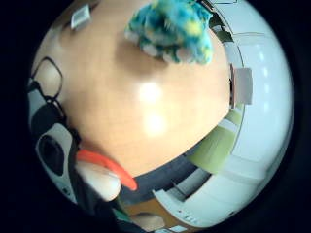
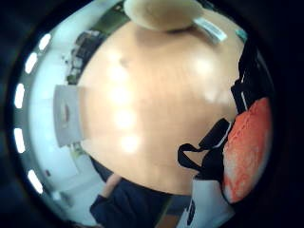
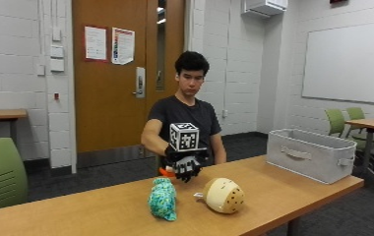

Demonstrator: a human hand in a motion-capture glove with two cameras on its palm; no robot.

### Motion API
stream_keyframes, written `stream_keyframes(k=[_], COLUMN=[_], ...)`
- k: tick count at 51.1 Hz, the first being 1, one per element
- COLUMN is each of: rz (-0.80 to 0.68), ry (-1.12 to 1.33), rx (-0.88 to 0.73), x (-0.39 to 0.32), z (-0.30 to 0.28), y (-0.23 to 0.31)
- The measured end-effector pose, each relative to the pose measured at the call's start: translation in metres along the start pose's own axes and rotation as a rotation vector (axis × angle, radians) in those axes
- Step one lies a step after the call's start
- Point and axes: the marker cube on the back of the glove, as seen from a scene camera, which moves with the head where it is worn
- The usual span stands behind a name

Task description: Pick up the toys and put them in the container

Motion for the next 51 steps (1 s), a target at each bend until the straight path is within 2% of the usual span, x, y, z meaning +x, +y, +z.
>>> stream_keyframes(k=[25,32,51], rz=[-0.046,-0.087,-0.326], ry=[-0.042,-0.046,0.002], rx=[0.174,0.215,0.255], x=[-0.108,-0.159,-0.377], z=[-0.202,-0.229,-0.271], y=[-0.042,-0.046,-0.028])
